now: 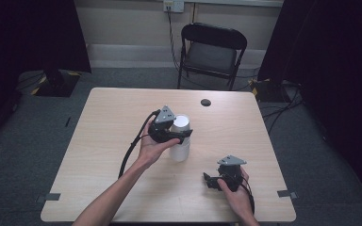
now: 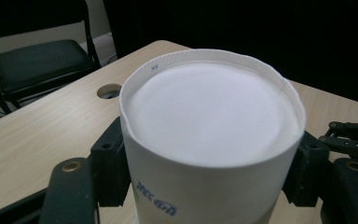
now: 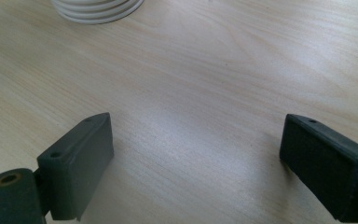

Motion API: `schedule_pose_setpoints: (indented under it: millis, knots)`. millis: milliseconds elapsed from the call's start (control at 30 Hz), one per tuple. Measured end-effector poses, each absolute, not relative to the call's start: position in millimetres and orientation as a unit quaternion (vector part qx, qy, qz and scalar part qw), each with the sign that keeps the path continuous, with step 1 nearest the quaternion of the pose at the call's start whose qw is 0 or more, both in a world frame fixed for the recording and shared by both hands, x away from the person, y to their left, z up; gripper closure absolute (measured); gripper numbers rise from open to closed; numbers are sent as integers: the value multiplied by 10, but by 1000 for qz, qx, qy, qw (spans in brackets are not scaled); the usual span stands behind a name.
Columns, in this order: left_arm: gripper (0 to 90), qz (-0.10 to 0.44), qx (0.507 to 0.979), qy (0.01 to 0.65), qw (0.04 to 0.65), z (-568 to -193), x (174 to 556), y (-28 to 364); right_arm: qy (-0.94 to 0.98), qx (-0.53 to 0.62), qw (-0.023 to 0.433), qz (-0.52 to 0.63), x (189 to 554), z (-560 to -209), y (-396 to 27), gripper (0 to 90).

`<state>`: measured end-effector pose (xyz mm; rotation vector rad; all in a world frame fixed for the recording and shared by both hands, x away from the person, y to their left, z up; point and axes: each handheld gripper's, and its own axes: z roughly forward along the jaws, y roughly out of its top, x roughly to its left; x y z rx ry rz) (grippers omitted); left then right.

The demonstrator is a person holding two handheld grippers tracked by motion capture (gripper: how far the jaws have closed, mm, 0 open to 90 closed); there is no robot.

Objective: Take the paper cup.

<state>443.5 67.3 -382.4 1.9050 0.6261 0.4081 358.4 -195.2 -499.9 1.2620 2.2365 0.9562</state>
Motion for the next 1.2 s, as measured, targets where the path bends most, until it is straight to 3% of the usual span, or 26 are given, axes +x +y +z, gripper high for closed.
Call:
schedule_pose_setpoints:
  millis: [467,567,1200]
  knots:
    - [324,183,786,256,532,-3585,4445,681,800,451,199,342,3584,-4999,-1953,92]
    - [323,159,780,268,543,-3577,4449,686,800,451,199,342,3584,-4999,-1953,92]
    - [331,196,766,257,556,-3322,4383,771,800,451,199,342,3584,-4999,-1953,92]
